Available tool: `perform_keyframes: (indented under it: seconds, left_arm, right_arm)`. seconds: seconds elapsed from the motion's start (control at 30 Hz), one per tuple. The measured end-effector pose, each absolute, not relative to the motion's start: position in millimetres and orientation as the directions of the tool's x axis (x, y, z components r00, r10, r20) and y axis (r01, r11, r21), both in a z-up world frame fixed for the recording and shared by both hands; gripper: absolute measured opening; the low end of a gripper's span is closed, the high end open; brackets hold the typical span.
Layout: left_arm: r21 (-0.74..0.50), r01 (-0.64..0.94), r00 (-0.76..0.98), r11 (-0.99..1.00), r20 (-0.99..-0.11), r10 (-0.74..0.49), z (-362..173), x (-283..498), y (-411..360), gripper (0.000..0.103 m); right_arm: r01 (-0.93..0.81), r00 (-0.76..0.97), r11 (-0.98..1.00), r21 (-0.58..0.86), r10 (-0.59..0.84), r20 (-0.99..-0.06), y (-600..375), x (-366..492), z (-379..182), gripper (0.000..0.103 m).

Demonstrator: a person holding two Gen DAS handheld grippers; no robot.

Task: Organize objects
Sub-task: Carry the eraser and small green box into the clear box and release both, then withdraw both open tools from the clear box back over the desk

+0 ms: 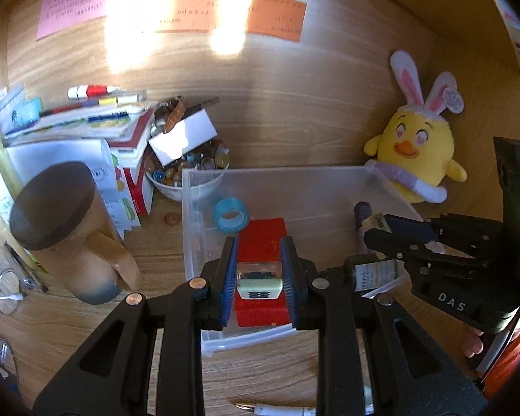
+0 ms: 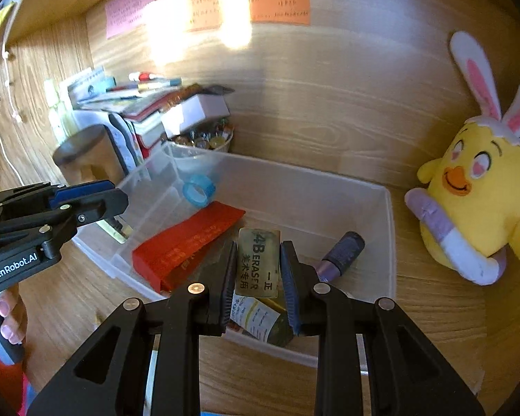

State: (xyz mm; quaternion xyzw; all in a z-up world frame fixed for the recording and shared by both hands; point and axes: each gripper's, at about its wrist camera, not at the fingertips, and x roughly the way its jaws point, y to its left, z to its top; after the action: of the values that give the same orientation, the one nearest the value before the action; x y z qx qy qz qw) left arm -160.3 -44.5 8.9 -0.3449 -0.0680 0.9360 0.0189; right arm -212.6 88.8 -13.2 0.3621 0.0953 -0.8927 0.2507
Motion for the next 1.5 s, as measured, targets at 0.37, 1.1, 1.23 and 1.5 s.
perform_keyframes:
  seconds: [0.37, 1.1, 1.23, 1.5]
  left_arm:
    - [-0.136, -0.014, -0.728, -0.991, -0.677, 0.103, -8, -171, -41, 0.024]
    - [-0.114, -0.034, -0.769, -0.993, -0.632, 0.099, 16, -136, -36, 0.067]
    - [-0.103, -0.032, -0.773, -0.994, -0.628, 0.090, 19, -119, -38, 0.083]
    - [-0.101, -0.019, -0.753, -0.995, -0.653, 0.081, 7, -88, -34, 0.091]
  right_arm:
    - [0.520, -0.565, -0.854, 0.035, -0.375, -0.735, 85, -227, -36, 0.023]
    - [0.530, -0.611, -0.848, 0.001, -0.382, -0.693, 95, -198, -11, 0.055]
    - [0.541, -0.619, -0.841, -0.001, -0.397, -0.677, 102, -182, -3, 0.062]
    - [0.557, -0.625, -0.831, -0.009, -0.412, -0.663, 115, -145, -5, 0.068]
